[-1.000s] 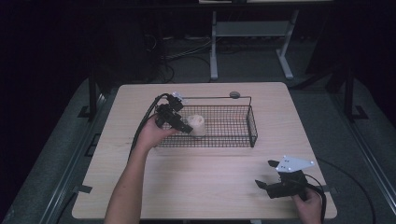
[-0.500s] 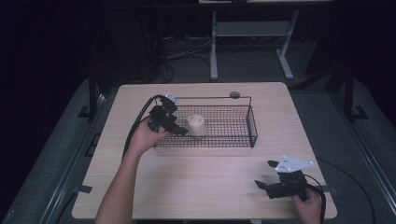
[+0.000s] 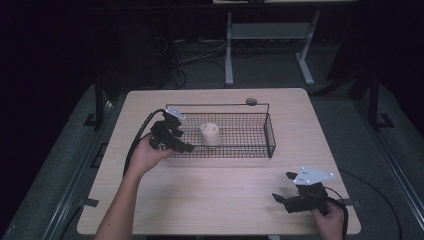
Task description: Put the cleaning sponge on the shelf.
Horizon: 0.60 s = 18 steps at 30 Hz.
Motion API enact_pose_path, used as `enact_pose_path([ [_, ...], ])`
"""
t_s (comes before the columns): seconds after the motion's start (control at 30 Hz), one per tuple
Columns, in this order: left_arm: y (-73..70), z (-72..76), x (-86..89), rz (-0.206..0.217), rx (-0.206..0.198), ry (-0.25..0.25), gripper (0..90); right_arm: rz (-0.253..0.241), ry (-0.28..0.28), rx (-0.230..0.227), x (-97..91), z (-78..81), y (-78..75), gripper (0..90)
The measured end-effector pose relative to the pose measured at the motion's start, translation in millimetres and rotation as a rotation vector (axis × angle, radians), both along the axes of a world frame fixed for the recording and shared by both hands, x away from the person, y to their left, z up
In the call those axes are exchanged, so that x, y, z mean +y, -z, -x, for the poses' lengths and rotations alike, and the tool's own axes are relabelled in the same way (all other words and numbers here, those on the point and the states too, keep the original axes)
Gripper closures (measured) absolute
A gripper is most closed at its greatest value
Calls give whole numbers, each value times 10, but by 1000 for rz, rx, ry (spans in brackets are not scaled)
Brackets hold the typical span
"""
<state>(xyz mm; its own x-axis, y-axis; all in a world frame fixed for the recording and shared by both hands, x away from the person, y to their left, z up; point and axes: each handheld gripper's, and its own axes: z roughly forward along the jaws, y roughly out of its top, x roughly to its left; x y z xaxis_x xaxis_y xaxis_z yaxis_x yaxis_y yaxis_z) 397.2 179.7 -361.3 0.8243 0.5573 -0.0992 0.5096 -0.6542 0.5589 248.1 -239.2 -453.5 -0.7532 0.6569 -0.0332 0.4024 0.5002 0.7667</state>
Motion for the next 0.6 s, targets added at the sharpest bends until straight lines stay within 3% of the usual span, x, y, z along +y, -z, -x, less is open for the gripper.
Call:
enact_pose_path([
  [0.6,40,329,146,29,-20,18,198,8,5,8,15,-2,12,135],
])
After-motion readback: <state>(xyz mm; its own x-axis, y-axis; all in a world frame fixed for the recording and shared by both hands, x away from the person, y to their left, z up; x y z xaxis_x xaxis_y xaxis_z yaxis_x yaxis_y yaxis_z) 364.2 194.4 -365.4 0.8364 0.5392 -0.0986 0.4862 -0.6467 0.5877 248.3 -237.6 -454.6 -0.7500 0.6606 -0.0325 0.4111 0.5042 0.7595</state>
